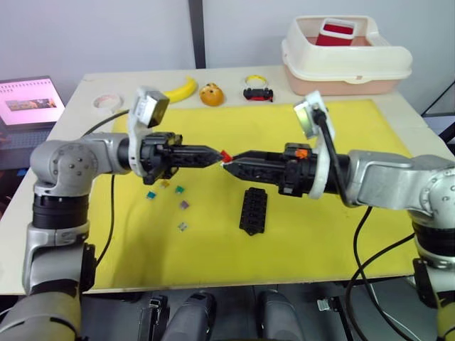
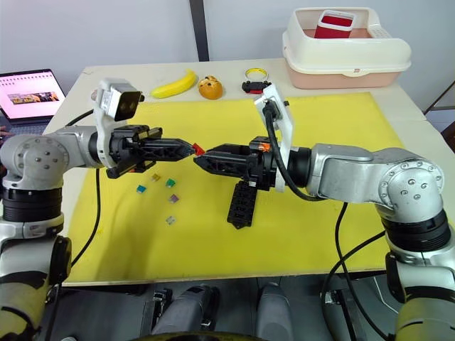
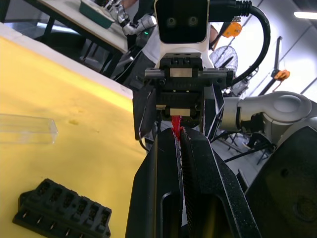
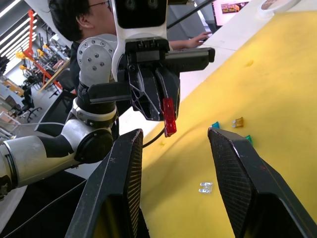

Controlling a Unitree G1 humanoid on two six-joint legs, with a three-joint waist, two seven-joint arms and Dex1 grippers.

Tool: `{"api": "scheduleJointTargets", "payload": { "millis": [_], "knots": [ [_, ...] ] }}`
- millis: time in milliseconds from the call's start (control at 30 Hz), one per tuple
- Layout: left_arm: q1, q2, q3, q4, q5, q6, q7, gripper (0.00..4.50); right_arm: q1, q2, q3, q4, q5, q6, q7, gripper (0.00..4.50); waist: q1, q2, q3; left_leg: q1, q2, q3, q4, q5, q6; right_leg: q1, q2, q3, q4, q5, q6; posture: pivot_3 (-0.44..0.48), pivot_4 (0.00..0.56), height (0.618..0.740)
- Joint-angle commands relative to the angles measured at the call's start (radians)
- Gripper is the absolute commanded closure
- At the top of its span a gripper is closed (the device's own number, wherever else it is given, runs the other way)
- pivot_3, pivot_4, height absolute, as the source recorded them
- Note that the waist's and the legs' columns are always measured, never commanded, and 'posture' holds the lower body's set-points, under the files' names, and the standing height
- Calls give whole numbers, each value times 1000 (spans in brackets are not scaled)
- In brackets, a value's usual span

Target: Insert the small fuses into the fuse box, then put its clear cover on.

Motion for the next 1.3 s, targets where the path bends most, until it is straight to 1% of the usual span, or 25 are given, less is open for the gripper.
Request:
{"api": "scheduleJointTargets", "payload": {
  "millis": [33,267,633,733,767,800,833,1100,1167,1267,1300],
  "knots": [
    [-14,1,0,-27,-20,-15,-2,4500,-24,10,-1,-12,24,-18,-7,2297,-1,0,0,0,0,0,0,0,0,0,0,0,0,0,0,0,150,740],
    [6,22,-19,-32,-6,-32,-21,4500,-19,9,-8,-18,24,-18,2,2297,0,0,0,0,0,0,0,0,0,0,0,0,0,0,0,0,150,740],
    [14,25,-11,-33,-18,-31,1,4500,-13,-6,-10,-19,24,-10,21,2297,0,0,0,0,0,0,0,0,0,0,0,0,0,0,0,0,150,740],
    [13,23,-12,-32,-18,-31,3,4500,-13,-7,-8,-17,24,-10,20,3138,0,0,0,0,0,0,0,0,0,0,0,0,0,0,0,0,150,740],
    [12,23,-12,-32,-18,-31,4,4500,-13,-6,-7,-17,24,-10,19,3515,0,0,0,0,0,0,0,0,0,0,0,0,0,0,0,0,150,740],
    [12,23,-13,-31,-18,-31,4,4500,-13,-6,-7,-18,24,-10,19,4126,0,0,0,0,0,0,0,0,0,0,0,0,0,0,0,0,150,740],
    [13,24,-14,-32,-18,-31,3,4500,-13,-5,-6,-19,24,-11,19,4424,0,0,0,0,0,0,0,0,0,0,0,0,0,0,0,0,150,740],
    [20,34,-33,-39,-3,-43,-11,4500,-11,-5,-7,-24,24,-16,16,4424,0,0,0,0,0,0,0,0,0,0,0,0,0,0,0,0,150,740],
    [26,56,-59,-49,23,-56,-21,4500,-18,-16,-3,-27,24,-9,14,4424,0,0,0,0,0,0,0,0,0,0,0,0,0,0,0,0,150,740],
    [37,93,-101,-67,71,-96,-39,3504,-38,-52,6,-33,18,20,22,4500,0,0,0,0,0,0,0,0,0,0,0,0,0,0,0,0,150,740],
    [39,108,-114,-71,85,-112,-52,3038,-49,-70,10,-37,-3,40,37,4500,0,0,0,0,0,0,0,0,0,0,0,0,0,0,0,0,150,740]
  ]
}}
